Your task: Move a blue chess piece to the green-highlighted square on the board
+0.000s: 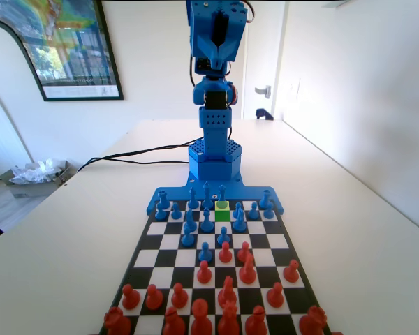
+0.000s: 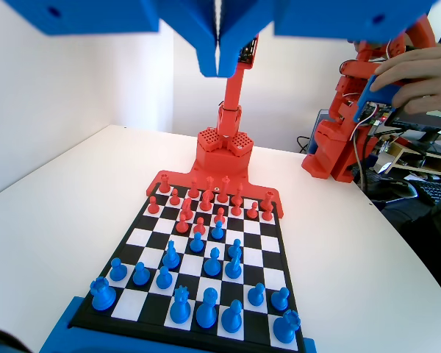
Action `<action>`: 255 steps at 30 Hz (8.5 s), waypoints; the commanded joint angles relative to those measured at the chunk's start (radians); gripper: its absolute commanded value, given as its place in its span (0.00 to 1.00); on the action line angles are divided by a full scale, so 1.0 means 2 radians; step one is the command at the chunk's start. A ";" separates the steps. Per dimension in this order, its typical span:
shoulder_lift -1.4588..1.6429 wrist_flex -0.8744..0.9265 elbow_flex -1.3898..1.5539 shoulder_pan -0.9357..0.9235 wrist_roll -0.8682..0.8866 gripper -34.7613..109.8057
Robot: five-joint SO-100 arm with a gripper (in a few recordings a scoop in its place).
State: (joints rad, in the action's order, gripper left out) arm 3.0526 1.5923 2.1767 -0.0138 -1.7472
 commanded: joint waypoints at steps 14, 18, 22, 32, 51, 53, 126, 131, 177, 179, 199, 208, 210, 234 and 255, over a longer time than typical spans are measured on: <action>0.002 -0.008 0.001 -0.003 0.000 0.25; 0.002 -0.008 0.001 -0.004 0.000 0.25; 0.002 -0.010 0.001 -0.004 -0.002 0.25; 0.002 -0.012 -0.002 -0.003 -0.019 0.25; -0.119 -0.005 -0.115 0.058 -0.073 0.25; -0.141 0.007 -0.119 0.069 -0.102 0.25; -0.445 -0.281 0.211 0.080 -0.562 0.32; -0.449 -0.296 0.223 0.071 -0.571 0.32; -0.495 -0.430 0.311 0.054 -0.598 0.32; -0.495 -0.439 0.318 0.055 -0.598 0.32; -0.499 -0.481 0.341 0.058 -0.600 0.25; -0.499 -0.455 0.322 0.061 -0.588 0.25; -0.499 -0.430 0.304 0.064 -0.580 0.25; -0.563 -0.370 0.184 0.061 -0.518 0.25; -0.612 -0.418 0.178 0.051 -0.500 0.25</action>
State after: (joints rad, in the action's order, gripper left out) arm 1.8193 0.7639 2.5863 0.0844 -2.7443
